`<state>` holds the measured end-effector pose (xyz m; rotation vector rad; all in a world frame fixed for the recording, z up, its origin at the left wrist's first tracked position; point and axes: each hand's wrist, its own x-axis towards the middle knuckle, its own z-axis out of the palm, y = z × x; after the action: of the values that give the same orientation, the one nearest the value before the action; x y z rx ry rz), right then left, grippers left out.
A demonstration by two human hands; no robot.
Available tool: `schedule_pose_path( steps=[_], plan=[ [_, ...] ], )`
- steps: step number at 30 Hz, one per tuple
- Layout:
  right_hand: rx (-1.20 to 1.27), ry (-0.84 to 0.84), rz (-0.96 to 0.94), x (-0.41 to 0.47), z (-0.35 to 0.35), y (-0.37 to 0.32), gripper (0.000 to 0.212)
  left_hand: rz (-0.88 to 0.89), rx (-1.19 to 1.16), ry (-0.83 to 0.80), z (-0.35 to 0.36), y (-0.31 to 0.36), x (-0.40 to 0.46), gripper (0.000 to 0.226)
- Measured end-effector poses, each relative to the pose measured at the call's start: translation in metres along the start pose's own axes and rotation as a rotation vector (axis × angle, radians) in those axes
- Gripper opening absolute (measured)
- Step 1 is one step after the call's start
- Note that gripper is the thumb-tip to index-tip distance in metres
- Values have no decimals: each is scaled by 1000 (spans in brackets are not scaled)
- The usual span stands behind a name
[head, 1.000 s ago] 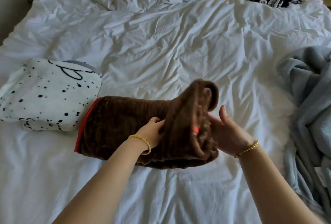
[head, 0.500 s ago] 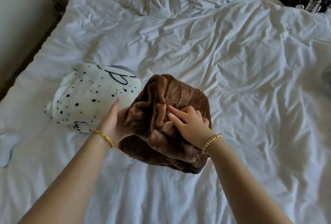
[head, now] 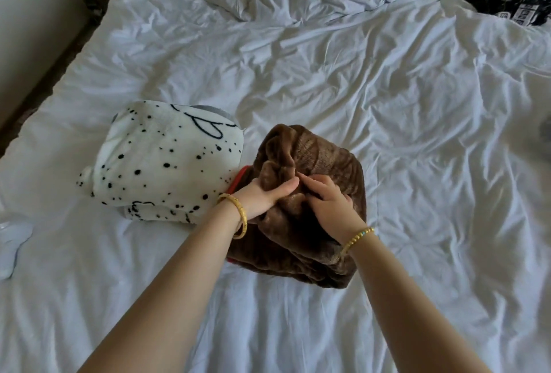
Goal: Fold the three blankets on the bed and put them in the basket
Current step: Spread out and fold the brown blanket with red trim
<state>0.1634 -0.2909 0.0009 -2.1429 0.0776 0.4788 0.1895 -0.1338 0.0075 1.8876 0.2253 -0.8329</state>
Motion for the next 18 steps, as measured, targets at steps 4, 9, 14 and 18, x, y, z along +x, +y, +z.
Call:
schedule_pose_path(
  steps=[4, 9, 14, 18],
  plan=[
    [475, -121, -34, -3, -14, 2, 55, 92, 557, 494, 10, -1, 6, 96],
    [577, -204, -76, -5, -22, 9, 48, -64, 843, 372, 15, 13, 6, 69],
    [657, 235, -67, -6, -35, 13, 35, 100, 677, 469, -2, 17, -1, 37],
    [295, 383, -125, -1, -28, 10, 33, 29, 69, 375, -37, -2, -9, 33]
  ],
)
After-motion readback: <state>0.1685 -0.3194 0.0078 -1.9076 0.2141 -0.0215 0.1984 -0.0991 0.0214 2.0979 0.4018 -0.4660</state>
